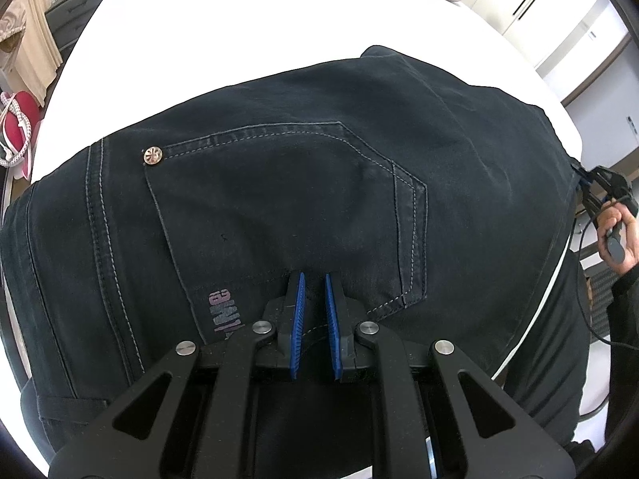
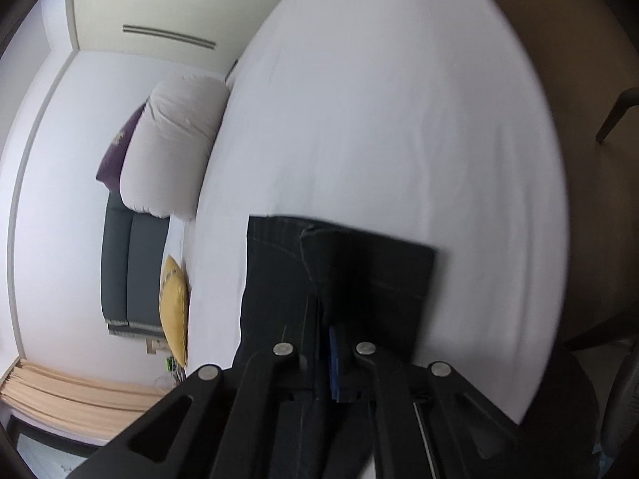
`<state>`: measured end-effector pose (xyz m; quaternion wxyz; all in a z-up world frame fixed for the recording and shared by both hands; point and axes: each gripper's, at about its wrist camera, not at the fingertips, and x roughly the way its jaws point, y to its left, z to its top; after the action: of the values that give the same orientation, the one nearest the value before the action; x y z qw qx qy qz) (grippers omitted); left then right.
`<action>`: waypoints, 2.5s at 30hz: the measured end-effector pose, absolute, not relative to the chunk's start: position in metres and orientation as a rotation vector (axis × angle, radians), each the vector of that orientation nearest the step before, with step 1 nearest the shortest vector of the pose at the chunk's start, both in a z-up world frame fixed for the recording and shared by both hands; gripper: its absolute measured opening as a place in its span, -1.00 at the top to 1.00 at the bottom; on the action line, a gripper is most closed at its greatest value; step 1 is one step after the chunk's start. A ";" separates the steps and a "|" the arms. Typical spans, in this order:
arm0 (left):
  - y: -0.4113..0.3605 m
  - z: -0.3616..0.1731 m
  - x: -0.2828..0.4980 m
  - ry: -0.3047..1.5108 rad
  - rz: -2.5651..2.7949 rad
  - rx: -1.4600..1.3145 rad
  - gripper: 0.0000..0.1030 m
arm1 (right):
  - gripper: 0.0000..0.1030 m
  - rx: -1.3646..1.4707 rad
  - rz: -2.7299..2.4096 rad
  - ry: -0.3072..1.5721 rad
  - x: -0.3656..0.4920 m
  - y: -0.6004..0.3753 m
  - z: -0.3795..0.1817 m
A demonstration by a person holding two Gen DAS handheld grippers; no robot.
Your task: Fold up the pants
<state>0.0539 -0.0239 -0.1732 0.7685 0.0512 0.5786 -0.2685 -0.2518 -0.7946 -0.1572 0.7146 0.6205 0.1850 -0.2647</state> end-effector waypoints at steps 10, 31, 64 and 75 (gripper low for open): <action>-0.015 -0.173 0.058 1.261 -0.610 0.092 0.77 | 0.93 1.396 -0.645 0.388 -0.282 -0.800 -0.166; 0.037 -0.178 0.048 1.199 -0.637 -0.052 0.77 | -0.14 1.217 -0.077 0.699 -0.238 -0.612 -0.117; 0.074 -0.152 -0.010 1.159 -0.584 0.007 0.77 | 0.94 1.365 0.165 1.001 -0.184 -0.487 -0.200; 0.085 -0.153 -0.012 1.165 -0.590 -0.033 0.77 | 0.94 1.424 0.018 0.807 -0.200 -0.557 -0.194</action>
<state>-0.0119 0.0853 -0.1535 0.7942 -0.0151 0.5419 -0.2745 -0.1997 -0.5571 -0.1944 0.6832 0.6352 0.3601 0.0079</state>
